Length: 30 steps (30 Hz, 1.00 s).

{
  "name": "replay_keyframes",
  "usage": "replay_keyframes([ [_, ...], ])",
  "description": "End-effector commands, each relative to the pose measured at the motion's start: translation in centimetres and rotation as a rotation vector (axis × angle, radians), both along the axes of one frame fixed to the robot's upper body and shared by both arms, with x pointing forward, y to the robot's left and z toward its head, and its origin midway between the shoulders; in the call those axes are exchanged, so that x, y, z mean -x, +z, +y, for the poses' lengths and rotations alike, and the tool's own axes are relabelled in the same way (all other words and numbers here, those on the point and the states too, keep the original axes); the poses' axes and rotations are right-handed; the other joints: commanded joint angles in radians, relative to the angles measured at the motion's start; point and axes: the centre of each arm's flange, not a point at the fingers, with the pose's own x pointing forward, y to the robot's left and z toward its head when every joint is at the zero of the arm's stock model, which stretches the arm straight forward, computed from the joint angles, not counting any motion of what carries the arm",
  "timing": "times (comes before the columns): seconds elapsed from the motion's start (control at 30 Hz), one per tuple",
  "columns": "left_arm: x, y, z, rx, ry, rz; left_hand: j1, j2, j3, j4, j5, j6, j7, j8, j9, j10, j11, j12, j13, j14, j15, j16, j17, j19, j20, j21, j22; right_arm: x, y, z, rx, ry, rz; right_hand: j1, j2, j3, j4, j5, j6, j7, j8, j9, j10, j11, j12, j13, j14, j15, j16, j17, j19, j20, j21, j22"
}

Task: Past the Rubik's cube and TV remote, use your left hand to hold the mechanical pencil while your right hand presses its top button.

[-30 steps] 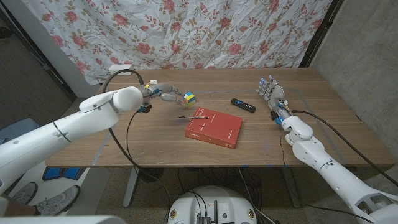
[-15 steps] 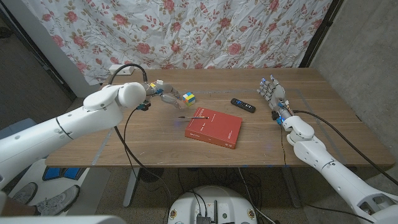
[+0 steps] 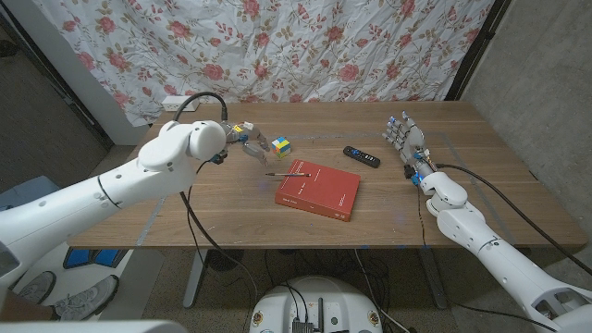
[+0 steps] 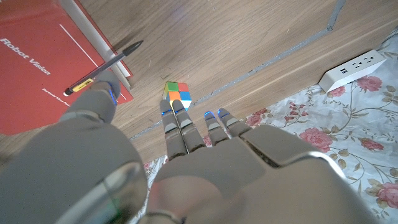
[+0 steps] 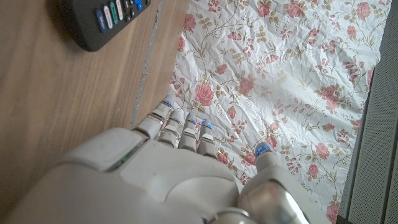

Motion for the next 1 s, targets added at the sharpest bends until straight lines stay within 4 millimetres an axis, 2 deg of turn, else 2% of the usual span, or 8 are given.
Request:
replay_keyframes([
  [0.03,0.0,-0.4,-1.9,-0.069,0.039,0.015,0.022,-0.003,-0.012,0.003,0.001,-0.008,-0.007,-0.008,0.005,0.001,-0.004,-0.008,0.002,-0.006,-0.111,-0.001,0.006,-0.008,-0.063,0.001,0.003,-0.1,-0.2,0.0,-0.008,0.002,0.006,0.0,0.009,0.002,-0.003,0.0,0.005,-0.004,0.004,0.003,0.003,0.001,0.004,-0.001,-0.001,0.012,0.006,-0.001,0.005,0.007,0.005,0.003],
  [0.47,-0.1,-1.8,-3.4,-0.087,0.088,0.003,0.043,-0.002,-0.03,0.005,0.001,-0.029,-0.01,-0.024,0.005,-0.021,-0.004,-0.015,0.002,-0.015,-0.111,0.0,0.006,0.006,-0.059,0.007,0.004,0.3,-0.5,-0.5,-0.015,-0.017,0.009,-0.001,0.011,0.0,-0.005,-0.001,0.005,-0.003,0.005,0.003,0.003,0.002,0.004,-0.001,0.001,0.013,0.008,-0.005,0.005,0.007,0.006,0.003],
  [0.83,-0.9,-3.4,-4.6,-0.063,0.09,0.002,0.068,0.017,-0.03,0.007,0.002,-0.034,-0.01,-0.031,0.005,-0.007,-0.003,-0.01,0.003,-0.003,-0.108,0.004,0.005,0.014,-0.051,0.008,0.004,0.5,-0.8,-0.4,-0.015,-0.01,0.011,-0.003,0.013,-0.002,-0.006,-0.001,0.006,-0.004,0.005,0.003,0.004,0.004,0.005,-0.001,0.002,0.014,0.01,-0.006,0.006,0.014,0.006,0.003],
  [1.0,-1.2,-4.1,-4.5,-0.052,0.101,0.002,0.092,0.033,-0.028,0.008,0.002,-0.011,-0.007,-0.026,0.006,0.008,-0.003,-0.007,0.003,0.01,-0.115,0.007,0.005,0.022,-0.047,0.01,0.004,0.5,-1.0,-0.4,-0.009,-0.006,0.017,-0.006,0.013,-0.003,-0.005,-0.002,0.007,-0.004,0.005,0.003,0.006,0.005,0.005,-0.001,0.002,0.012,0.011,-0.007,0.004,0.007,0.006,0.003],
])
